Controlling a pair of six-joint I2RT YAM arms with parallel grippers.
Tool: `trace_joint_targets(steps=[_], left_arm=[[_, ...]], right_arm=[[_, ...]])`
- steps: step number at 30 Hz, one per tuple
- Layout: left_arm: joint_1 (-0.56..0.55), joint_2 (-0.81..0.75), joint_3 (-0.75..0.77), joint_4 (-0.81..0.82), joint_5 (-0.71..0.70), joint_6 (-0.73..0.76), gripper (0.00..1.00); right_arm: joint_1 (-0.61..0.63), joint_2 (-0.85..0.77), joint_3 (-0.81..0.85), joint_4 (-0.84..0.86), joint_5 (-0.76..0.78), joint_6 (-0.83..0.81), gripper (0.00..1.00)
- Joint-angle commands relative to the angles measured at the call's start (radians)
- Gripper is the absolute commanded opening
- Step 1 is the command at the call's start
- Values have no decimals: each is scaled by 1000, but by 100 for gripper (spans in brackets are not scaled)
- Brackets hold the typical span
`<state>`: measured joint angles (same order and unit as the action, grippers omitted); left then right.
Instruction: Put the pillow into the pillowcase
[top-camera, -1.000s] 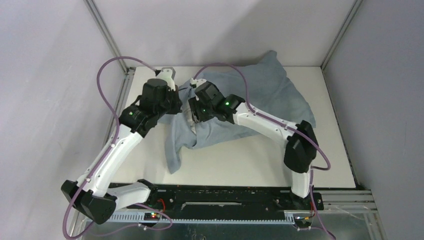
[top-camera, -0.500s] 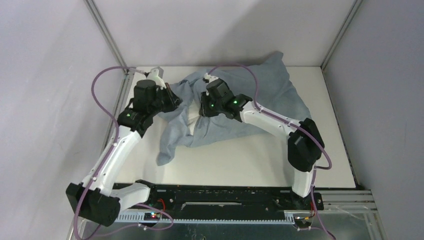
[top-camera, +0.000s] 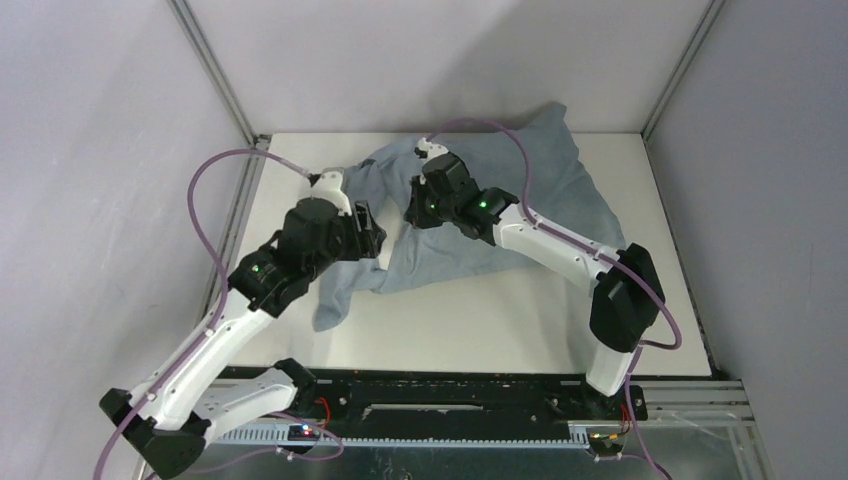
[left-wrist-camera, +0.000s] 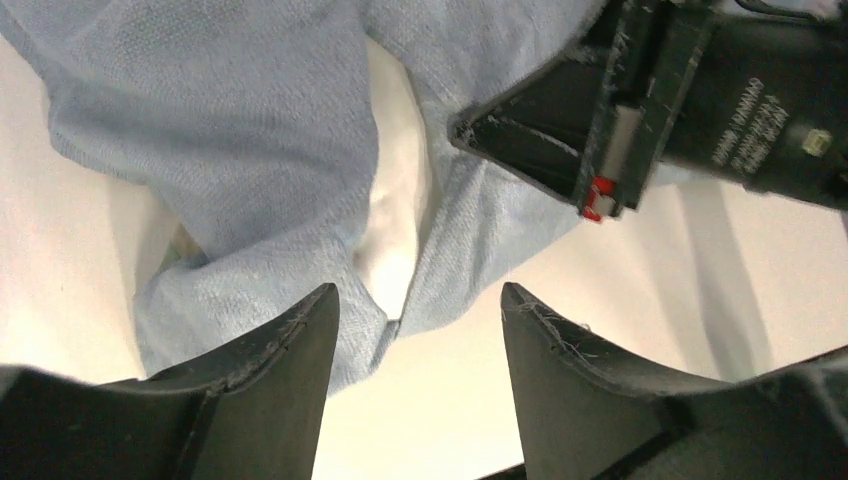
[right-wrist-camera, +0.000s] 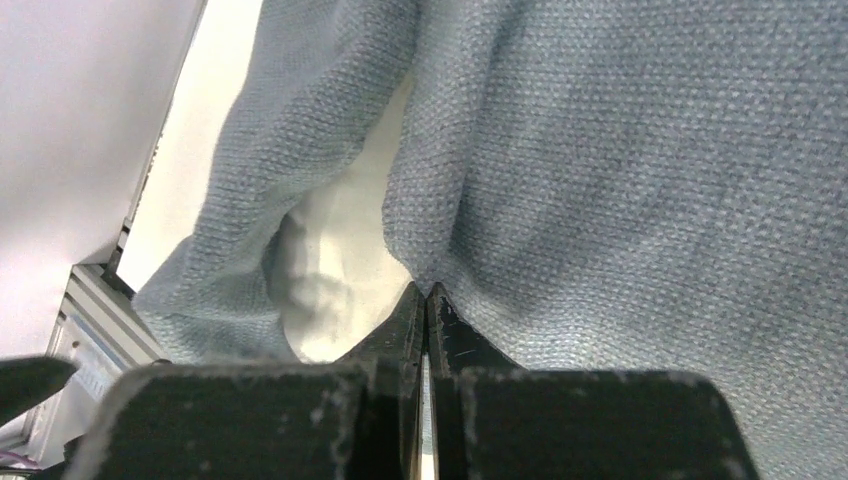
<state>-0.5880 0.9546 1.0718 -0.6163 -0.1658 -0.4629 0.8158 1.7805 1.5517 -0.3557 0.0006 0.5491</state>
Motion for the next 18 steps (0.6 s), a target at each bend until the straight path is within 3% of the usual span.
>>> trace_joint_targets(steps=[1, 7, 18], left_arm=[[-139, -3, 70, -91, -247, -22, 62], [-181, 115, 52, -58, -297, -83, 54], [-128, 342, 70, -103, -498, -64, 59]], right_arm=[[0, -15, -28, 44, 11, 8, 0], [-1, 8, -76, 85, -27, 32, 0], [-3, 92, -129, 151, -102, 75, 0]])
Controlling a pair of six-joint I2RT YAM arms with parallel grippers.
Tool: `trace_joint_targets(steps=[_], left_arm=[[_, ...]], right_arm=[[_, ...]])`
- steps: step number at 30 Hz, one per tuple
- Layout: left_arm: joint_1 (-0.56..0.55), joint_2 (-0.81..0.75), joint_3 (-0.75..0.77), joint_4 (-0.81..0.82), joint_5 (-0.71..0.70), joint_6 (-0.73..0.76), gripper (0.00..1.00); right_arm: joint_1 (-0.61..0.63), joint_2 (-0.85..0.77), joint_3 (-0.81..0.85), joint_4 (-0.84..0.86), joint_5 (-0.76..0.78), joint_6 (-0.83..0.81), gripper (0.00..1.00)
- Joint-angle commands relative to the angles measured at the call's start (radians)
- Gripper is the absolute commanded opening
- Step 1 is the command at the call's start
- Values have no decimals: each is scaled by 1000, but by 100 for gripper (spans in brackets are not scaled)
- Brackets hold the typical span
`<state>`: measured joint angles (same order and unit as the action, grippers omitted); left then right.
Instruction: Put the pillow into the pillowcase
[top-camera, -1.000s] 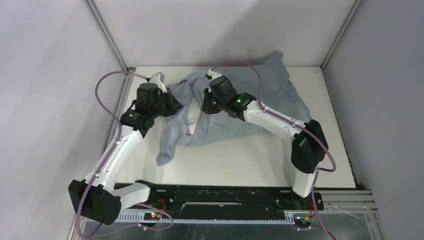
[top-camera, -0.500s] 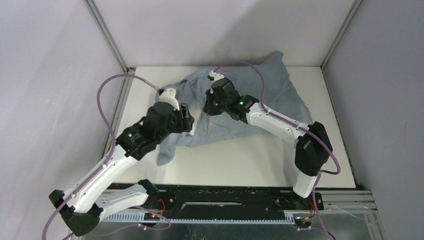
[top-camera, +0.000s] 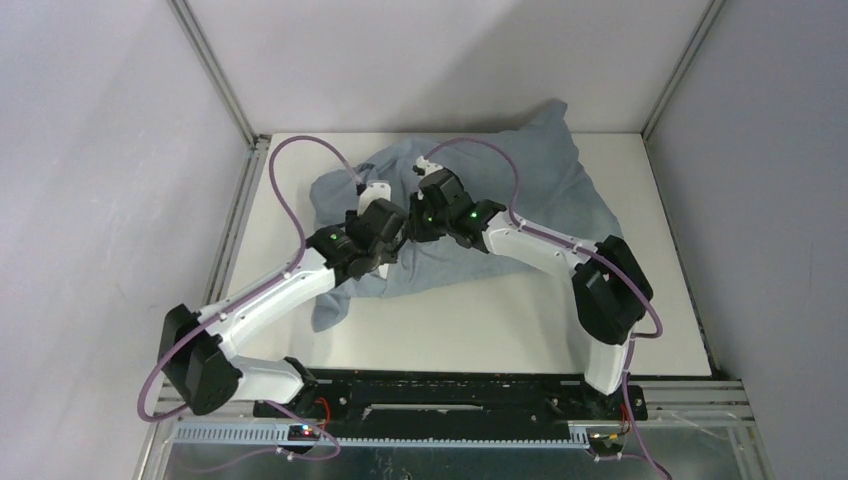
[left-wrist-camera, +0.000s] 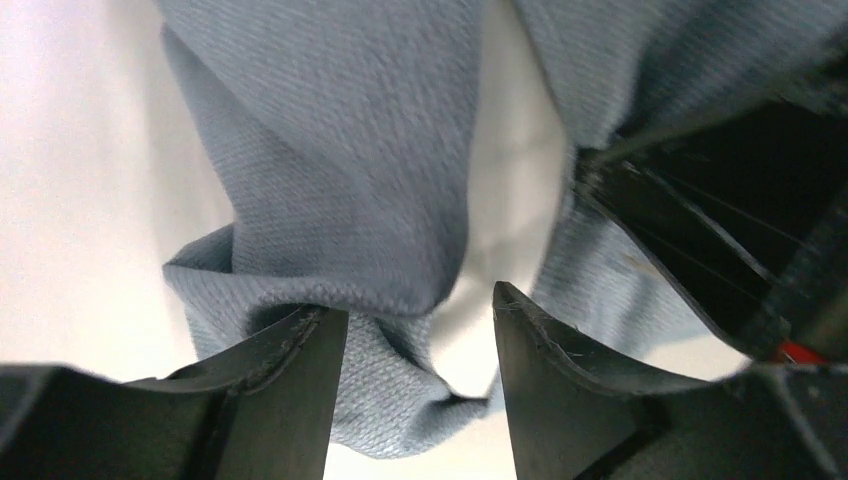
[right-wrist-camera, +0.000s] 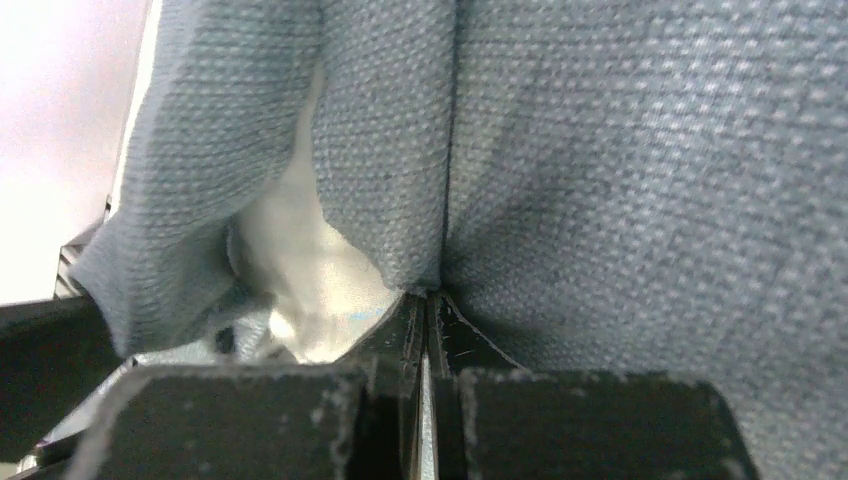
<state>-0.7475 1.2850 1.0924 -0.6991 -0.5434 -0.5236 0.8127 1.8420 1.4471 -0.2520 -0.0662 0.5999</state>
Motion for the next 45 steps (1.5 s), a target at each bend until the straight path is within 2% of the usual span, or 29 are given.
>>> trace_joint_targets(steps=[1, 8, 15, 22, 28, 35, 38, 45], left_arm=[[41, 16, 44, -24, -133, 5, 59], [102, 64, 61, -34, -162, 102, 45], [108, 63, 152, -63, -143, 202, 1], [47, -69, 304, -147, 119, 200, 0], [70, -223, 205, -94, 323, 105, 0], [235, -265, -17, 112, 451, 63, 0], [309, -227, -96, 289, 568, 56, 0], [367, -77, -183, 547, 605, -6, 0]], right_arm=[[-1, 37, -26, 51, -38, 25, 0], [-1, 84, -23, 84, -61, 37, 0], [-4, 159, 59, 93, -92, 46, 0], [-41, 254, 201, 90, -94, 103, 0], [-55, 292, 281, 100, -79, 145, 0], [-52, 202, 220, 148, -86, 166, 0], [-44, 127, 180, 156, -82, 168, 0], [-11, -105, 113, 105, -6, 126, 0]])
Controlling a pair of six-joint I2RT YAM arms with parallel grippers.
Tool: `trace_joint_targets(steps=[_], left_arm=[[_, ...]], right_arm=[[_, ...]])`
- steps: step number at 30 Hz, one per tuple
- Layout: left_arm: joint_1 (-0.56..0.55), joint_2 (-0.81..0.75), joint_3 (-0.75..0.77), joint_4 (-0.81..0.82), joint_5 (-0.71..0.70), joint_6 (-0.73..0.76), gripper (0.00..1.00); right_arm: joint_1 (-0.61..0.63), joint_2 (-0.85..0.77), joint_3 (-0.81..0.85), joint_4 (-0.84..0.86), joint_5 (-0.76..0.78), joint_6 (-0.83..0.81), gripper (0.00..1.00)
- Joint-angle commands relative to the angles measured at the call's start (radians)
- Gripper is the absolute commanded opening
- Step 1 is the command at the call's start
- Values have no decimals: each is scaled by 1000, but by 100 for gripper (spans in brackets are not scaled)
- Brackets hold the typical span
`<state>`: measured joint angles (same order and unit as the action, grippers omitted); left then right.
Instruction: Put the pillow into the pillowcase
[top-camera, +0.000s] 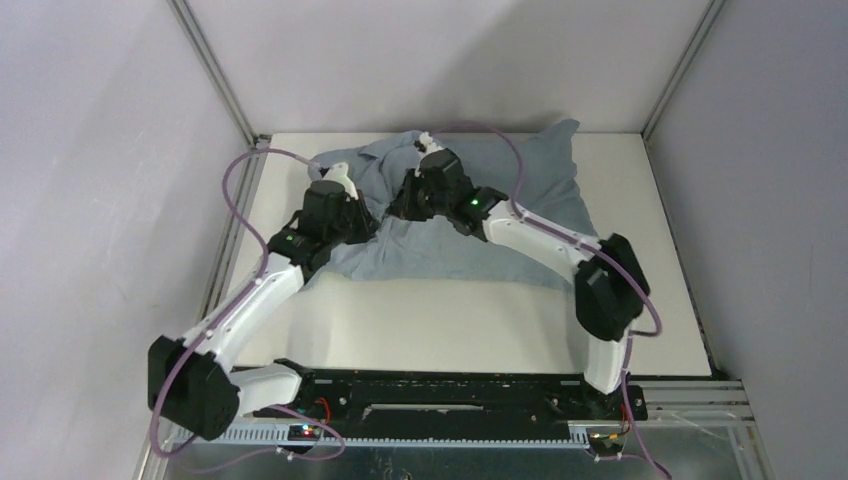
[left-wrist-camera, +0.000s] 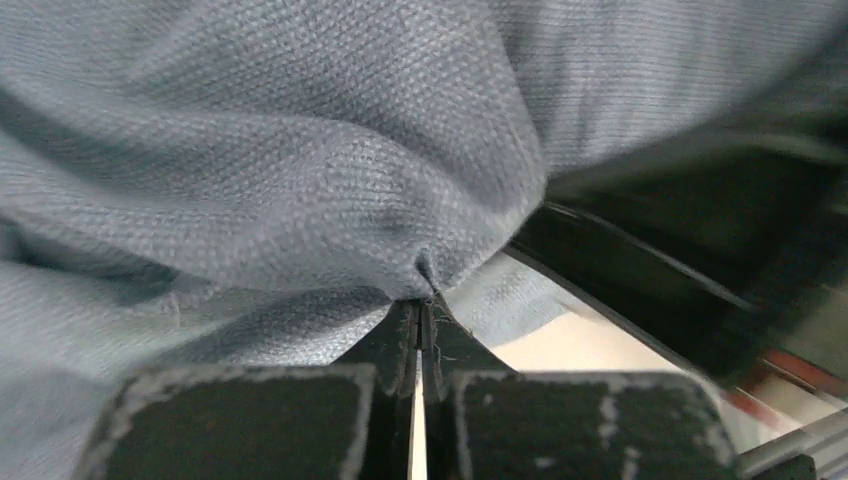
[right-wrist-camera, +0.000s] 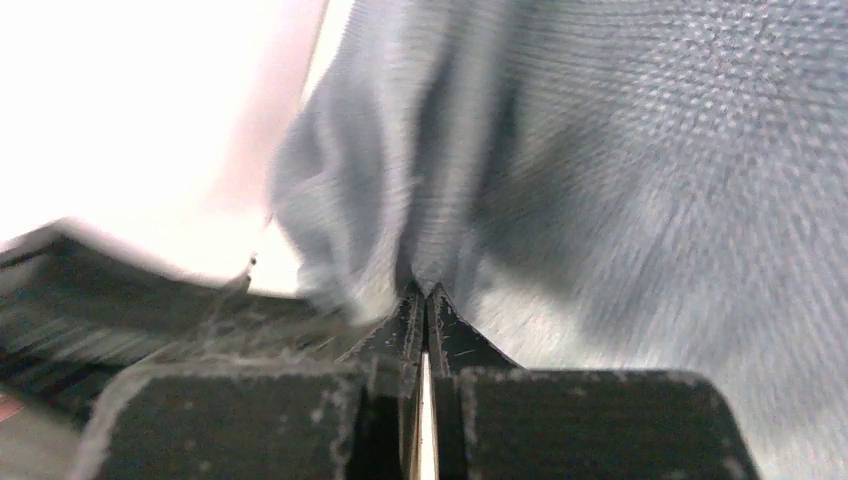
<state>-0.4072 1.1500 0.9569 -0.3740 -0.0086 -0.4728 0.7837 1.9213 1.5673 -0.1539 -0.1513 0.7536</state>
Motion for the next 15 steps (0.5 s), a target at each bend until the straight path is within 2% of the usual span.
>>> trace_joint_targets(steps=[1, 6, 10, 13, 15], left_arm=[[30, 80, -49, 232, 64, -66, 0], [34, 182, -68, 301, 71, -124, 0], [18, 260, -73, 335, 122, -145, 0], [-32, 244, -92, 354, 135, -167, 0], [-56, 201, -112, 359, 143, -194, 0]], right_arm=[[26, -205, -7, -5, 86, -34, 0], [72, -282, 20, -61, 144, -93, 0], [91, -265, 114, -121, 87, -147, 0], [109, -224, 171, -190, 88, -179, 0], [103, -212, 151, -208, 81, -173, 0]])
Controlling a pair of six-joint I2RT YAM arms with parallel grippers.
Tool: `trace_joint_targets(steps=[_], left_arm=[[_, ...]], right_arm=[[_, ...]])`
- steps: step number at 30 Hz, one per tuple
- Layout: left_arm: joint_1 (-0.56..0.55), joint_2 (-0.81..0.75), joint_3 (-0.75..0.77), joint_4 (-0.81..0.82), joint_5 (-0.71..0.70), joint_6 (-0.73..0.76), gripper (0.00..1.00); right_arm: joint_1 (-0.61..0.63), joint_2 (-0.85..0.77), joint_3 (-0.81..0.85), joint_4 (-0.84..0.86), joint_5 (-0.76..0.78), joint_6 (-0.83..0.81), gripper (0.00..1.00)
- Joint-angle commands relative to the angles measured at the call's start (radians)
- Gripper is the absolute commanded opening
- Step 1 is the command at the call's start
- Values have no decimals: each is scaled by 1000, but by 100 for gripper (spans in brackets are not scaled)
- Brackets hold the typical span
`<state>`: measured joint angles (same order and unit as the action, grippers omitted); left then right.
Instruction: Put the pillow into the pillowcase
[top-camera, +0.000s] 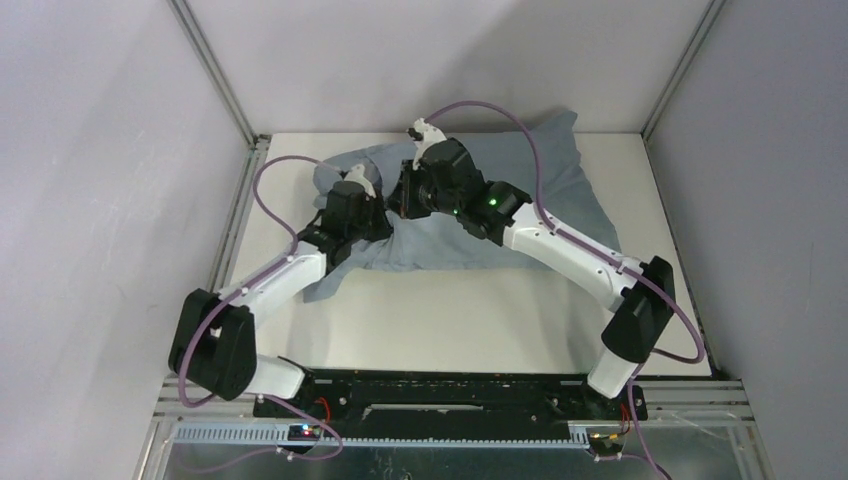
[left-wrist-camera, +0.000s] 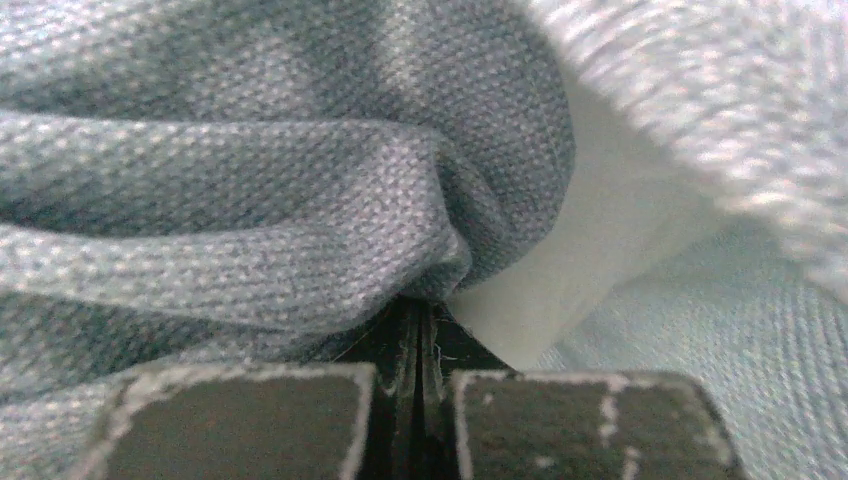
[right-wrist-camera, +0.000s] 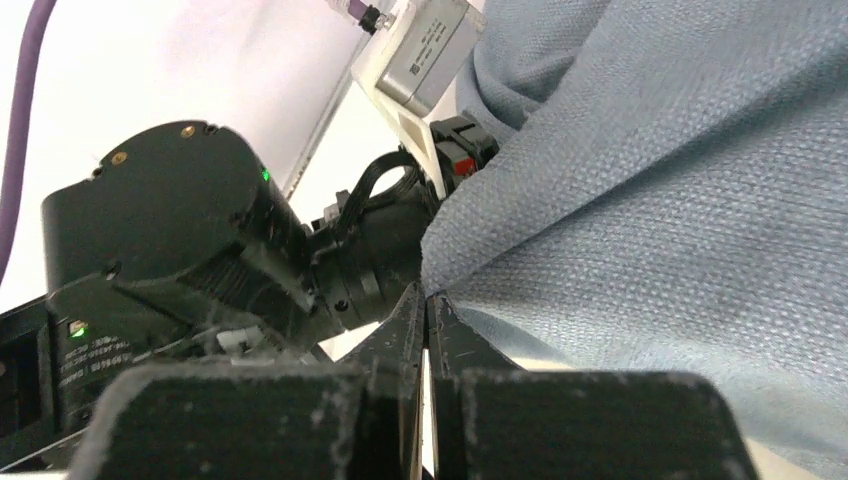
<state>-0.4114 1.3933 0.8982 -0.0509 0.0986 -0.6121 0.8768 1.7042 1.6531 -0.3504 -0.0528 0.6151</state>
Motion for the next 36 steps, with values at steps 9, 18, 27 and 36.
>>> trace_joint_targets(steps=[9, 18, 27, 36], left_arm=[[-63, -336, -147, -112, 31, -87, 46], [-60, -499, -96, -345, -147, -2, 29], [-98, -276, -269, -7, -32, -48, 4], [-147, -518, -302, -158, -94, -106, 17]], right_arm=[[-31, -103, -129, 17, -58, -20, 0], [-20, -114, -150, 7, -69, -17, 0], [45, -20, 20, -56, -61, -35, 0], [61, 5, -111, 4, -73, 0, 0]])
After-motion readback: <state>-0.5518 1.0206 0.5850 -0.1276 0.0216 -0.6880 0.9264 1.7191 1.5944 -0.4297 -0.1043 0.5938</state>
